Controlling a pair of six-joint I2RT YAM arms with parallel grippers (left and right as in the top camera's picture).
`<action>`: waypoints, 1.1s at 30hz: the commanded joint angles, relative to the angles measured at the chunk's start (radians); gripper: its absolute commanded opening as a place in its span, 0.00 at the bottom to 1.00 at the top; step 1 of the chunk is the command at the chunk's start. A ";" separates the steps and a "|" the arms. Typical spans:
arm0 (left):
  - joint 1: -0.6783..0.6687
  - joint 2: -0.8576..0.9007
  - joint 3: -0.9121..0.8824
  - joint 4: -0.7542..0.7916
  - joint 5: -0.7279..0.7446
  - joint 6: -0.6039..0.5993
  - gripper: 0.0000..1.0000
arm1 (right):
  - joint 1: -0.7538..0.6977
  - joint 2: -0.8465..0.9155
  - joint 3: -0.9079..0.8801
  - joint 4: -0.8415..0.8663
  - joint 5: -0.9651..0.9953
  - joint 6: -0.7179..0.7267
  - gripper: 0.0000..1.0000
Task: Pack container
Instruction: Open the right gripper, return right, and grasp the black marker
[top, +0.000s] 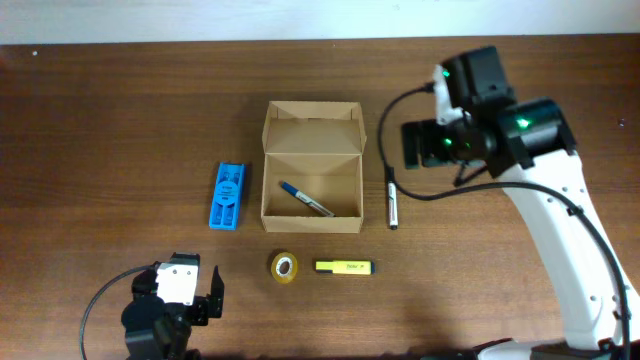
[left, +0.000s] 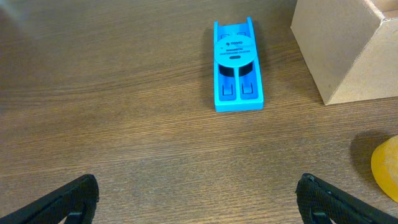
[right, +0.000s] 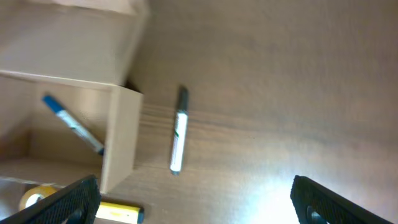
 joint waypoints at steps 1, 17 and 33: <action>0.006 -0.006 -0.007 0.000 -0.007 0.019 1.00 | -0.024 -0.005 -0.130 0.041 0.011 0.101 0.99; 0.006 -0.006 -0.007 0.000 -0.007 0.019 0.99 | -0.023 0.090 -0.539 0.444 -0.091 0.138 0.98; 0.006 -0.006 -0.007 0.000 -0.007 0.019 1.00 | 0.023 0.284 -0.539 0.557 -0.079 0.161 0.89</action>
